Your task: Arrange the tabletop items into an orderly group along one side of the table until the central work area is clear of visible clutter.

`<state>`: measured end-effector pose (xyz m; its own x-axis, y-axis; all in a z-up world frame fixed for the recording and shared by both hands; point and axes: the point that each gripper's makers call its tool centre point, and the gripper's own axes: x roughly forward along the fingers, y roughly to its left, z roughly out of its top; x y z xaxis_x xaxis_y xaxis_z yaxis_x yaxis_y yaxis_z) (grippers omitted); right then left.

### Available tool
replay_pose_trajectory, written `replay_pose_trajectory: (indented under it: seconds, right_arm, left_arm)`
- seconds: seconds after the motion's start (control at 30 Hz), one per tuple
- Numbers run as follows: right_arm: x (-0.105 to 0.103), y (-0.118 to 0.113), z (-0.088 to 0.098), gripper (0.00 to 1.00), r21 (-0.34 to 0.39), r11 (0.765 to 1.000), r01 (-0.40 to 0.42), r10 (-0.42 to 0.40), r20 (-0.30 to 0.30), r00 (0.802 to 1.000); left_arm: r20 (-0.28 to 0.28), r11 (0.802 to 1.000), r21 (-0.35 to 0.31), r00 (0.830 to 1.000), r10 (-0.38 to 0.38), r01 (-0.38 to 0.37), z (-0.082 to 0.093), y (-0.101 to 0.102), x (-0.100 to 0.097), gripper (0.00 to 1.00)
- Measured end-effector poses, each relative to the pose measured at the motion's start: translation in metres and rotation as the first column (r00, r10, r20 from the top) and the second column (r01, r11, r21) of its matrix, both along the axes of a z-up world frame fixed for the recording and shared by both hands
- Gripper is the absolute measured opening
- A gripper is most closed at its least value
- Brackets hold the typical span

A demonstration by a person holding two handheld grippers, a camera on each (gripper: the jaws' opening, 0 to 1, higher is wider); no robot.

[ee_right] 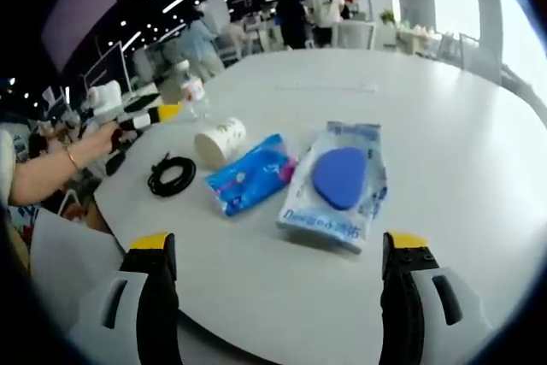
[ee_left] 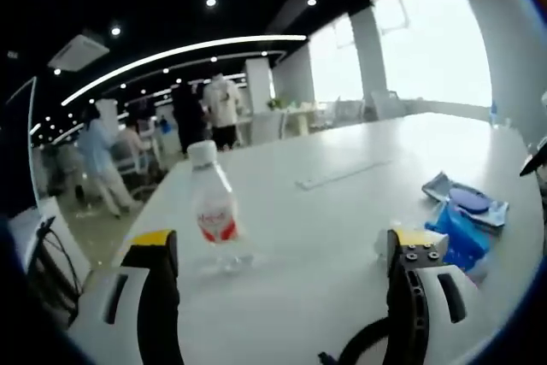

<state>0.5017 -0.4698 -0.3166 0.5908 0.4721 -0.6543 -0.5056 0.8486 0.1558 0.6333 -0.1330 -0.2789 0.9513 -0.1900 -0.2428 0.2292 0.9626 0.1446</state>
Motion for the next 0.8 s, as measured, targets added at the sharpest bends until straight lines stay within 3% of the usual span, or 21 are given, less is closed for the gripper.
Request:
replay_pose_trajectory:
  seconds: [0.5, 0.8]
  right_arm:
    - [-0.002, 0.005, 0.004, 0.99, 0.008, 1.0, -0.022, 0.022, 0.016, 1.0]
    - [-0.001, 0.006, 0.005, 0.99, 0.002, 0.999, -0.039, 0.039, 0.033, 0.999]
  left_arm:
    - [-0.025, 0.987, 0.012, 0.987, -0.158, 0.158, -0.007, -0.053, -0.023, 0.98]
    - [-0.056, 0.983, 0.041, 0.983, -0.176, 0.178, -0.024, -0.064, -0.021, 0.9]
